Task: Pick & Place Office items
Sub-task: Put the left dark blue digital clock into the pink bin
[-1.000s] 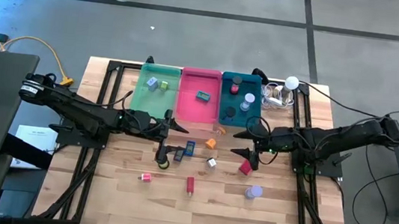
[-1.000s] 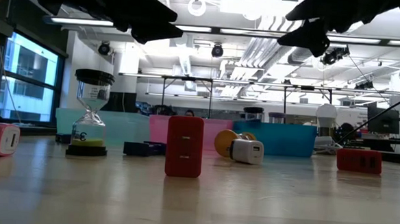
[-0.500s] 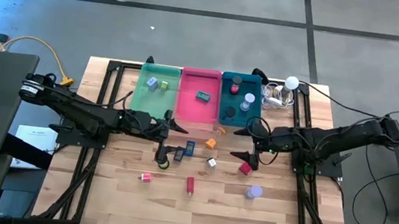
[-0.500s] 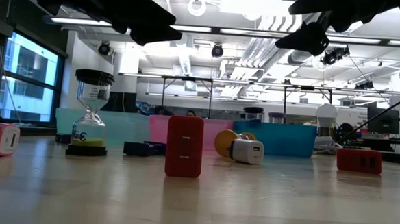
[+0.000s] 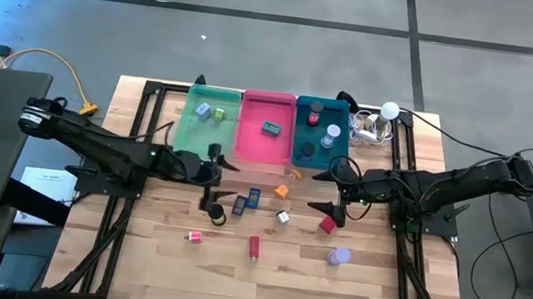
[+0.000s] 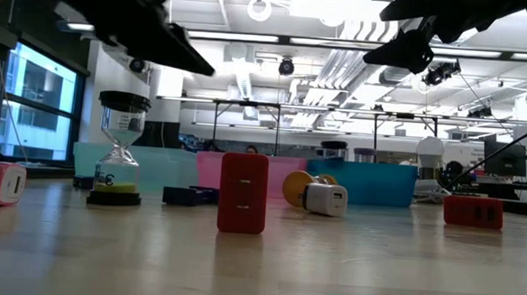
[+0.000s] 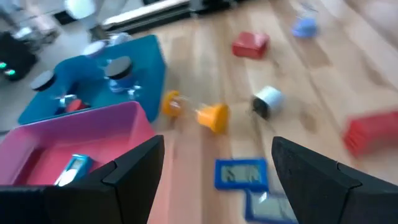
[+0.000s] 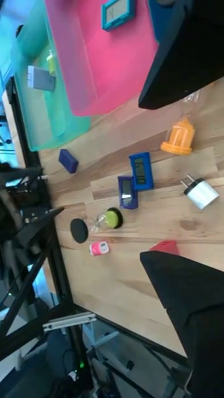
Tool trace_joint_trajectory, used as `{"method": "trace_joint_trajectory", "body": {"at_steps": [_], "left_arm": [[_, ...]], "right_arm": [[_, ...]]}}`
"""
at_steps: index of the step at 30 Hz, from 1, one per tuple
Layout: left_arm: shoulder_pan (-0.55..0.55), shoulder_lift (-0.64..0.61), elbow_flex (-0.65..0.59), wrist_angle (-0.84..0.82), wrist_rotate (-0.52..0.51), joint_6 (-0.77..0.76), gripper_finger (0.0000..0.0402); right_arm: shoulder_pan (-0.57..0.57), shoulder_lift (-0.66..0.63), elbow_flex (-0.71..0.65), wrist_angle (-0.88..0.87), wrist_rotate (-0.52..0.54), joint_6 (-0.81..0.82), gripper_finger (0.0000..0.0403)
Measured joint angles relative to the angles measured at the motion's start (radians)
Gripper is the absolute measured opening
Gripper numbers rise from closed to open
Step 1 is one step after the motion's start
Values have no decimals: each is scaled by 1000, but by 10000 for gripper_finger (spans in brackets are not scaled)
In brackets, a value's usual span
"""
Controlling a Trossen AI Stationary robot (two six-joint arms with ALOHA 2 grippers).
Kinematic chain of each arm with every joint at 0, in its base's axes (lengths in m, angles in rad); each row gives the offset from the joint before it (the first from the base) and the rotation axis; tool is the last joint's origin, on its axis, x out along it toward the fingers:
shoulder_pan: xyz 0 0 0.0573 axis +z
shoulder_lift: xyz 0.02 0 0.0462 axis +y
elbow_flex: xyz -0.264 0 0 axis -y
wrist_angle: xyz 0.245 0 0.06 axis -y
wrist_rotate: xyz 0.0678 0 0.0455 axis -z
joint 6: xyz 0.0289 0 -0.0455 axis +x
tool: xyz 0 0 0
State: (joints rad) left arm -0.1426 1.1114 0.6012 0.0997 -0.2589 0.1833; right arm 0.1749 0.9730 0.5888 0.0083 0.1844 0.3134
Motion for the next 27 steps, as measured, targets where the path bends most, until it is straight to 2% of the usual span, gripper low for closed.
{"method": "trace_joint_trajectory", "body": {"at_steps": [2, 8, 11, 14, 16, 18, 22, 27], "left_arm": [[0, -62, 3, -100, 42, -13, 289], [80, -248, 7, -434, 244, -192, 289], [123, -306, 7, -572, 276, -232, 289], [163, -334, 7, -635, 198, -169, 289], [186, -347, 7, -634, 120, -153, 289], [203, -353, 7, -629, 85, -156, 289], [220, -344, 7, -642, 109, -77, 289], [219, -306, 6, -703, 266, 137, 289]], "right_arm": [[0, 0, 0, -5, 0, 0, 380], [0, 0, 0, -5, 1, -3, 380], [0, 0, 0, -5, 20, -3, 381], [0, 0, 0, -5, 34, -4, 380], [0, 2, 0, -5, 34, -4, 380], [0, 11, 0, -5, 34, -3, 380], [0, 38, 0, -3, 34, 0, 380], [0, 97, 0, -3, 34, 5, 380]]}}
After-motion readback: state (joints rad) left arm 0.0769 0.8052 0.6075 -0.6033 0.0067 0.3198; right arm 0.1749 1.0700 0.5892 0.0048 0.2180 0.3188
